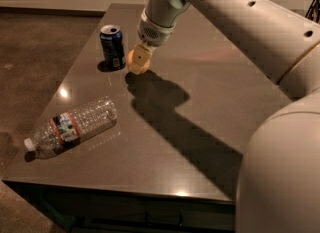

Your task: Move orange near pepsi can

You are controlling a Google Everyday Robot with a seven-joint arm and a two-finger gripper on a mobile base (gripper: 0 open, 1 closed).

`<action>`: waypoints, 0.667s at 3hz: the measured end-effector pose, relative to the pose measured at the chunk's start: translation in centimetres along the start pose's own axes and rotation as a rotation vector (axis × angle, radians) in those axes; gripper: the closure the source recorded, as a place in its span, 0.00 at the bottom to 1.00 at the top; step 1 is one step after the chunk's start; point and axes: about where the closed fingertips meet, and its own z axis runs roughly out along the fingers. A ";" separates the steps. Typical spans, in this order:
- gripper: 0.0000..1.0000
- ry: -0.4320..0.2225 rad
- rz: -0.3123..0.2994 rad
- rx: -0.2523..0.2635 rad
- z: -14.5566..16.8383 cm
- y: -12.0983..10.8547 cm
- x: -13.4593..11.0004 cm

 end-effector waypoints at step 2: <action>0.61 -0.008 0.005 0.021 1.7 -0.4 -2.0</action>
Offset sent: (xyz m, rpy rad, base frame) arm 0.0213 0.0322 -0.0044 0.0112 -0.0450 -0.0234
